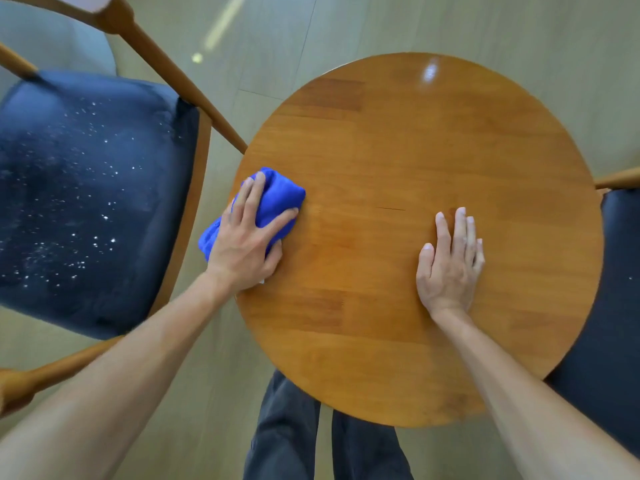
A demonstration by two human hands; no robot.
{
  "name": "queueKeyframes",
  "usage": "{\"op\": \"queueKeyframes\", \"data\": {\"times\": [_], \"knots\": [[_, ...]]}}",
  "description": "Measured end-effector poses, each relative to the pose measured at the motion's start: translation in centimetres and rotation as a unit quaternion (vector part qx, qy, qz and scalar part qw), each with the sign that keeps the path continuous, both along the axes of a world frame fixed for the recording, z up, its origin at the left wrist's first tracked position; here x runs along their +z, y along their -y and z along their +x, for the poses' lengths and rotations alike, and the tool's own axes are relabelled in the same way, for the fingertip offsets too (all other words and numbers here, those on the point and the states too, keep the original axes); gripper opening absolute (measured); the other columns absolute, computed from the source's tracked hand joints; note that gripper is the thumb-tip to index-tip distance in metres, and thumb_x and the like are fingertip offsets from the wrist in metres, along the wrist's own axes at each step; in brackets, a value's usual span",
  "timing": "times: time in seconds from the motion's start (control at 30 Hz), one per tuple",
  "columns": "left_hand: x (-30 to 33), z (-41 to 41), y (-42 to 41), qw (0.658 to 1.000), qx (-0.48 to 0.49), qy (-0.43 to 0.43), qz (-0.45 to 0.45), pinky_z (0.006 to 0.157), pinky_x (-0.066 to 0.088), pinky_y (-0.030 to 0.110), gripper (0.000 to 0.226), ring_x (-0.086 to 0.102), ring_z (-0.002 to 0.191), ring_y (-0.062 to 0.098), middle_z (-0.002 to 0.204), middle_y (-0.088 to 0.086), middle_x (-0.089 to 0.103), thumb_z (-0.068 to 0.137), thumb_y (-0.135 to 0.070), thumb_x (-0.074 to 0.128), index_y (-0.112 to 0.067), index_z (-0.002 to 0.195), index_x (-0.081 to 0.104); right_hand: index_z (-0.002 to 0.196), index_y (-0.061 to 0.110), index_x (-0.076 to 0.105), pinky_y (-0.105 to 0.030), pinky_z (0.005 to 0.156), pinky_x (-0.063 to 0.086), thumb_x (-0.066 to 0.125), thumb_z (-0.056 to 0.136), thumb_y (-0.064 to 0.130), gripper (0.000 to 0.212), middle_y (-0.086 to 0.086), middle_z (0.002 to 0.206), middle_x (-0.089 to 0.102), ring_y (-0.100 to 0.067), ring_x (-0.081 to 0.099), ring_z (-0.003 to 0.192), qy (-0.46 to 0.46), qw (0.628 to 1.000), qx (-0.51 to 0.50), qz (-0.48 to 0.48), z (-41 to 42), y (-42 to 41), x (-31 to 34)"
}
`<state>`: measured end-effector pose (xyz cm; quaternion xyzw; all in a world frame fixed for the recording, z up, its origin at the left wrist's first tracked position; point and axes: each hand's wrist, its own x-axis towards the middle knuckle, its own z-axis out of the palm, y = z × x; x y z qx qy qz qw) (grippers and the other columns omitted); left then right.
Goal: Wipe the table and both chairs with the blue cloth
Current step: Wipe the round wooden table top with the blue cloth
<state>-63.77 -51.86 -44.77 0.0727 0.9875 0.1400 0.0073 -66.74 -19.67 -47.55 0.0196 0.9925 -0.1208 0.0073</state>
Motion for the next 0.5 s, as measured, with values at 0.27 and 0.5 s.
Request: {"op": "queueKeyframes", "data": {"times": [0.27,0.5], "knots": [[1.7,17.1,-17.5,0.993,0.064,0.094,0.041,0.102,0.035,0.062,0.072,0.023,0.140,0.048,0.156,0.024,0.016,0.064,-0.023,0.062,-0.029,0.135,0.055,0.145,0.016,0.037,-0.041,0.117,0.010,0.028,0.093,0.031,0.055,-0.009,0.158,0.021,-0.024,0.015,0.146,0.047,0.999,-0.002,-0.025,-0.2,-0.1,0.7],[5.5,15.9,-20.8,0.965,0.136,0.149,0.168,0.100,0.041,0.053,0.057,0.030,0.139,0.036,0.155,0.017,0.023,0.087,-0.033,0.045,-0.032,0.143,0.039,0.140,0.016,0.044,-0.040,0.116,0.020,0.035,0.091,0.036,0.053,-0.005,0.156,0.025,-0.021,0.021,0.144,0.074,0.979,0.004,-0.190,5.0,0.8,5.6]]}}
